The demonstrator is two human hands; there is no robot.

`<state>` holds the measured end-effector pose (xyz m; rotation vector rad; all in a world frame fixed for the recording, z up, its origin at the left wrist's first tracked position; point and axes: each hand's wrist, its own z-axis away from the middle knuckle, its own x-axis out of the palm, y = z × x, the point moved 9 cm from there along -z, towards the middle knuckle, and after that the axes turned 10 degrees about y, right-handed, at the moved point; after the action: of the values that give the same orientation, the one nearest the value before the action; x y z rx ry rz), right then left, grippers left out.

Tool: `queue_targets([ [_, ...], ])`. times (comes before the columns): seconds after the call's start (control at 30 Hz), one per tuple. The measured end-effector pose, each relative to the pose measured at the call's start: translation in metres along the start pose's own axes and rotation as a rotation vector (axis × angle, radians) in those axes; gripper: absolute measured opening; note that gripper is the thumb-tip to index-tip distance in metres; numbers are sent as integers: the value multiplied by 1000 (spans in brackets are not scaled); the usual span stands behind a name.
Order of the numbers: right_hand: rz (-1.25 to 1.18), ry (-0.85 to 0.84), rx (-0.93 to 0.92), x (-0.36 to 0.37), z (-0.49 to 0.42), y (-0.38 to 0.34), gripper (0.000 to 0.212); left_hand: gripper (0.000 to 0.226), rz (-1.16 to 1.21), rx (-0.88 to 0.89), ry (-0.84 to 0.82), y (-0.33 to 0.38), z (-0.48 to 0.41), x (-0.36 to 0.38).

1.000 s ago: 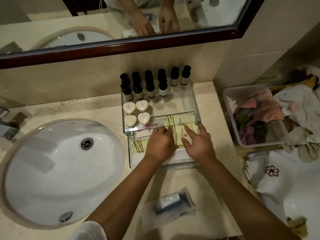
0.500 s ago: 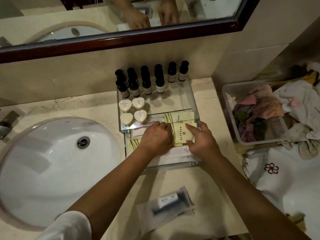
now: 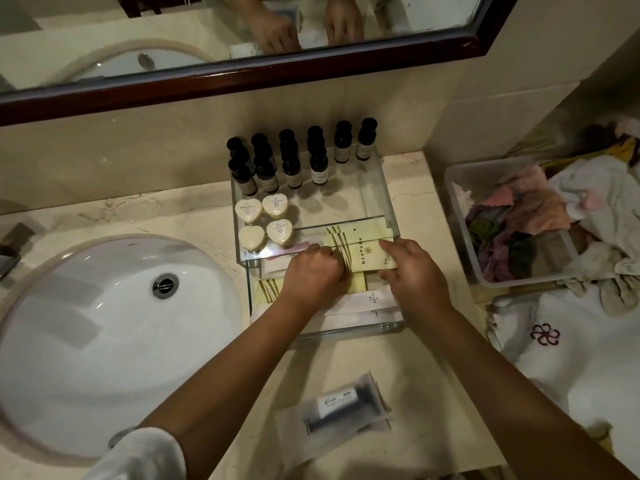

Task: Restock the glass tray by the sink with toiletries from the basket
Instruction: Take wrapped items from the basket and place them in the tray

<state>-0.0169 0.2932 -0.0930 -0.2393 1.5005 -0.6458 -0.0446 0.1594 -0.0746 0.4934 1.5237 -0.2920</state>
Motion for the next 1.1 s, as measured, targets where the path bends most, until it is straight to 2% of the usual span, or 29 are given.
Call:
queue_targets([
  [0.17,48,52,-32,-5,-6,-3,42,32,14,-12,75,1,-2,-6],
  [0.23,71,68,-40,-5,-8,-4,40,27,-16,5,53,1,-4,-7],
  [0.57,82,87,14,-5,-15,-2,30,32,-28,-18,156,-3,-4,-10],
  [0.67,57,77,43,-3,-14,1,27,32,-24,-55,177,-7,-2,-8],
  [0.8,-36,87,99,-3,-10,6,30,20,75,-98,194,-6,2,-10],
  [0.87,-89,96,137,-5,-4,11,31,18,122,-112,268,-7,13,-18],
  [0.93,-178,113,212,-9,5,22,30,12,210,-213,351,-23,33,-28],
  [0.97,-237,116,269,-11,11,30,29,11,261,-325,373,-38,46,-32],
  [1.03,-318,84,395,-7,27,51,29,17,385,-653,399,-75,85,-32],
  [1.1,-406,-25,503,5,45,66,33,28,501,-986,434,-105,131,-25],
])
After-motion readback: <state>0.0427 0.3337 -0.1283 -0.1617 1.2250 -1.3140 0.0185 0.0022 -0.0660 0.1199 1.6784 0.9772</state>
